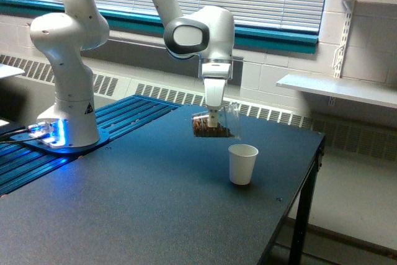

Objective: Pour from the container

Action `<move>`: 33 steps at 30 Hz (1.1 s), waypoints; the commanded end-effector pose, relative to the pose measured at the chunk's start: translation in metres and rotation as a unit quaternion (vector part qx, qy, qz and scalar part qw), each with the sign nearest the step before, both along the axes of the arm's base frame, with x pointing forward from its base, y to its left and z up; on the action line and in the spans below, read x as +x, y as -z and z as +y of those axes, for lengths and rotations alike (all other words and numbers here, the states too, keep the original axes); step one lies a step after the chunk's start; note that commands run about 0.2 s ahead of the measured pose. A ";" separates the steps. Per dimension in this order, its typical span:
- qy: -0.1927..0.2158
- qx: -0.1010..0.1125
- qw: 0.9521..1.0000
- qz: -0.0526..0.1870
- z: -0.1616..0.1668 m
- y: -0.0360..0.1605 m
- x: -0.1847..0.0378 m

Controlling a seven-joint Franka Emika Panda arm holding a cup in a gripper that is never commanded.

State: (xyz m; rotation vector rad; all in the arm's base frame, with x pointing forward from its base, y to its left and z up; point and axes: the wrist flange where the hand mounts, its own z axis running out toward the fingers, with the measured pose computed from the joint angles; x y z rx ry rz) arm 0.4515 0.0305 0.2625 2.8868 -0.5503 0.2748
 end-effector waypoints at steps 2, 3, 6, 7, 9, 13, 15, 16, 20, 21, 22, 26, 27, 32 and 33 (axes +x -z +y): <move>-0.008 -0.012 1.000 0.007 0.011 0.002 0.001; -0.010 -0.014 1.000 0.010 0.011 0.003 0.000; -0.014 -0.017 1.000 0.014 0.014 0.005 0.000; -0.015 -0.018 1.000 0.015 0.015 0.006 0.000; -0.016 -0.019 1.000 0.018 0.016 0.006 0.001; -0.018 -0.025 0.999 0.022 0.018 0.005 0.003; -0.018 -0.027 0.999 0.022 0.019 0.005 0.005; -0.019 -0.028 0.999 0.022 0.020 0.005 0.006; -0.020 -0.030 0.999 0.023 0.023 0.005 0.009; -0.021 -0.032 0.999 0.023 0.023 0.005 0.010; -0.022 -0.033 0.999 0.024 0.023 0.003 0.012; -0.023 -0.041 0.999 0.029 0.026 0.002 0.016; -0.023 -0.042 0.998 0.030 0.026 0.001 0.017; -0.024 -0.052 0.998 0.034 0.027 0.002 0.019; -0.024 -0.054 0.998 0.035 0.027 0.002 0.019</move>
